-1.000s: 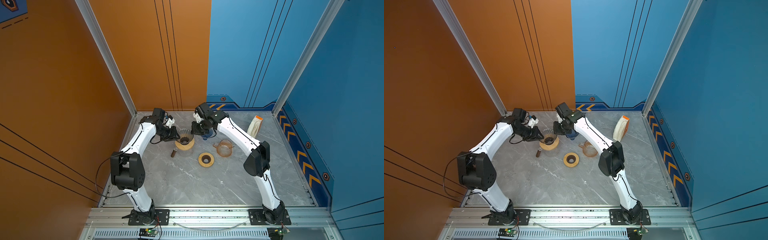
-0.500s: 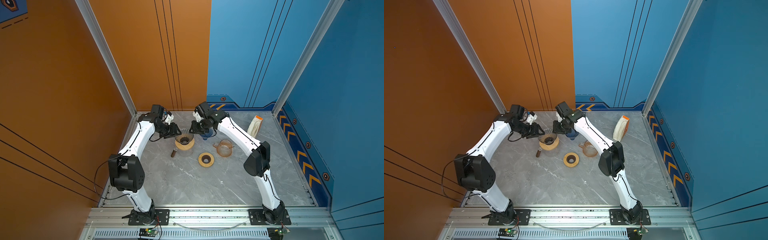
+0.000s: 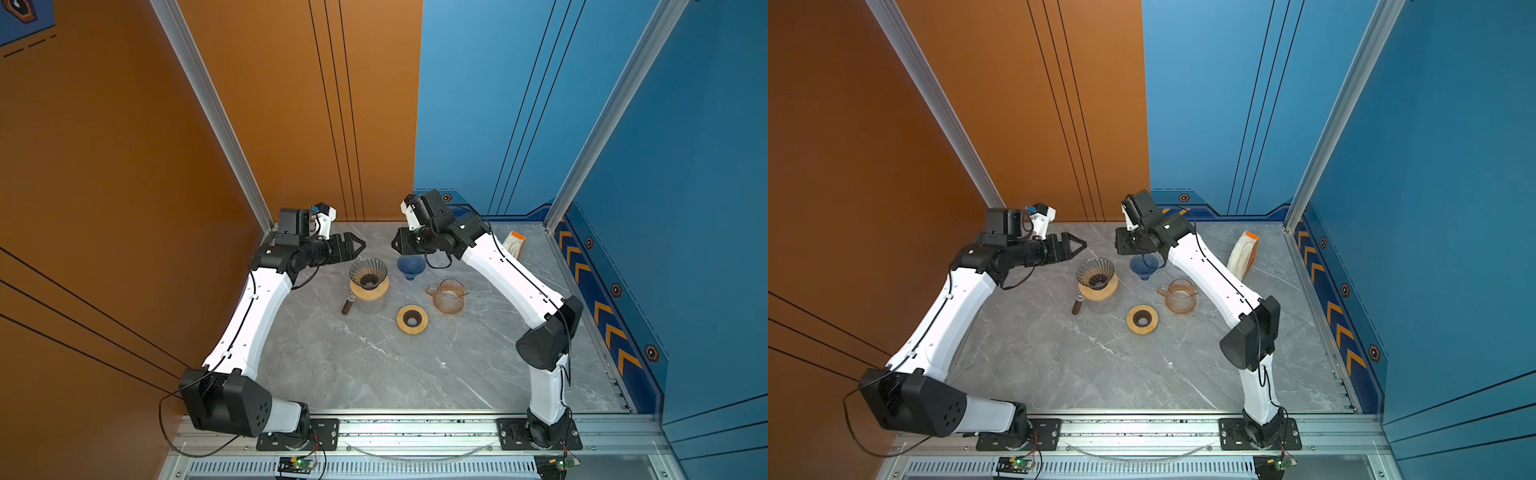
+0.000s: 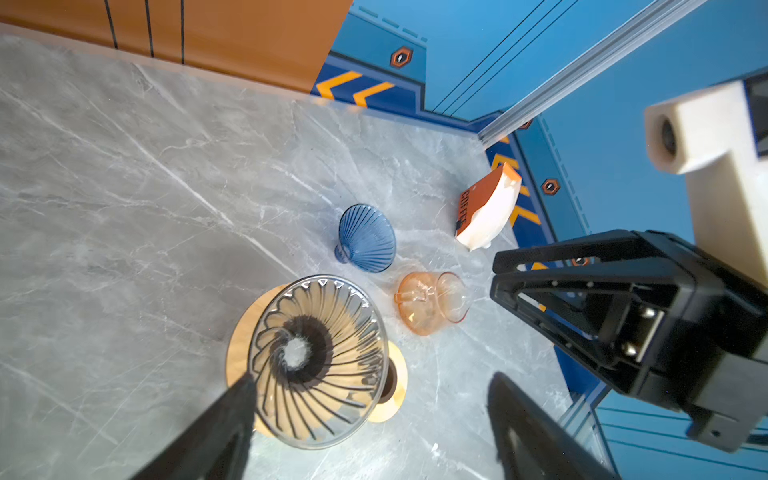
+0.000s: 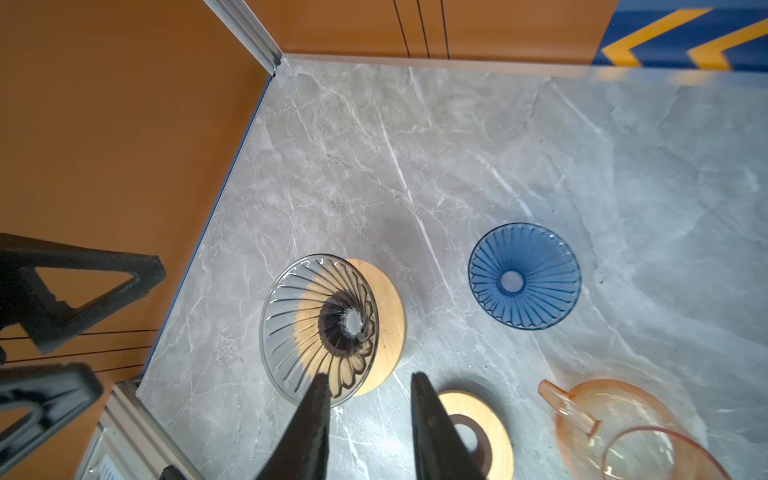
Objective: Place the coffee filter in the dripper
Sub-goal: 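Open both grippers and lift them off the dripper rim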
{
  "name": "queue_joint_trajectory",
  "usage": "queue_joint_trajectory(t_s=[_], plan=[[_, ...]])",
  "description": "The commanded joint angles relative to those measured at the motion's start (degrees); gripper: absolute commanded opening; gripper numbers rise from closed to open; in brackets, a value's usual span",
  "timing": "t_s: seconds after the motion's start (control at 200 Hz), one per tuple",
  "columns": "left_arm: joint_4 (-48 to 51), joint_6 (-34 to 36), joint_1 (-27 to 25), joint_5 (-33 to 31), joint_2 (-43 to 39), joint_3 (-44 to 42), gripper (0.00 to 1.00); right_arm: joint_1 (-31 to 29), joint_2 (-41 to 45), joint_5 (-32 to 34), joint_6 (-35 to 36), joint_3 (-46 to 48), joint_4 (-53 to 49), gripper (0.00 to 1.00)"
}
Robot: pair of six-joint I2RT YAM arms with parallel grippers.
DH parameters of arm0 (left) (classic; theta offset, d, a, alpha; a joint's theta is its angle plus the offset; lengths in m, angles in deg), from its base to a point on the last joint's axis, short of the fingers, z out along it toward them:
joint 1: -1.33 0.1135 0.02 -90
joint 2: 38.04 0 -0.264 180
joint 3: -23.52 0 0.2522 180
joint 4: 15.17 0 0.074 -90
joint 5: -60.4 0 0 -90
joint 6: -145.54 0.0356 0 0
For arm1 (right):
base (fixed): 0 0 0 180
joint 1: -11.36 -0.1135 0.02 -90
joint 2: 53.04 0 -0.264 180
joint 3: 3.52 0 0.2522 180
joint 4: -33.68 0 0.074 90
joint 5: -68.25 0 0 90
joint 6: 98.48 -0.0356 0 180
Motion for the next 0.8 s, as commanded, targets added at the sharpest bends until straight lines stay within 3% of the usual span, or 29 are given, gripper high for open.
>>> queue_joint_trajectory(t_s=[0.0, 0.205, 0.3, 0.606, 0.796], plan=[[-8.58, -1.38, -1.37, 0.38, -4.65, -4.4, 0.93, 0.7, 5.5, 6.89, 1.93, 6.19, 5.71, 0.33], [-12.13, 1.37, -5.18, -3.77, -12.35, -11.91, 1.0, 3.95, 15.45, 12.38, 4.42, 16.06, 7.58, 0.35], [-12.24, 1.84, -6.77, -4.53, -14.29, -14.16, 0.98, 6.88, 19.83, 12.39, 3.73, 21.9, 7.55, 0.35], [-13.01, 1.51, -11.94, -6.95, -15.16, -17.94, 0.98, 18.95, 32.31, 13.1, -0.89, 41.19, 7.47, 0.31], [-14.3, 1.31, -15.63, -9.38, -14.24, -19.68, 0.98, 28.5, 34.92, 11.93, -1.51, 48.64, 7.47, 0.29]])
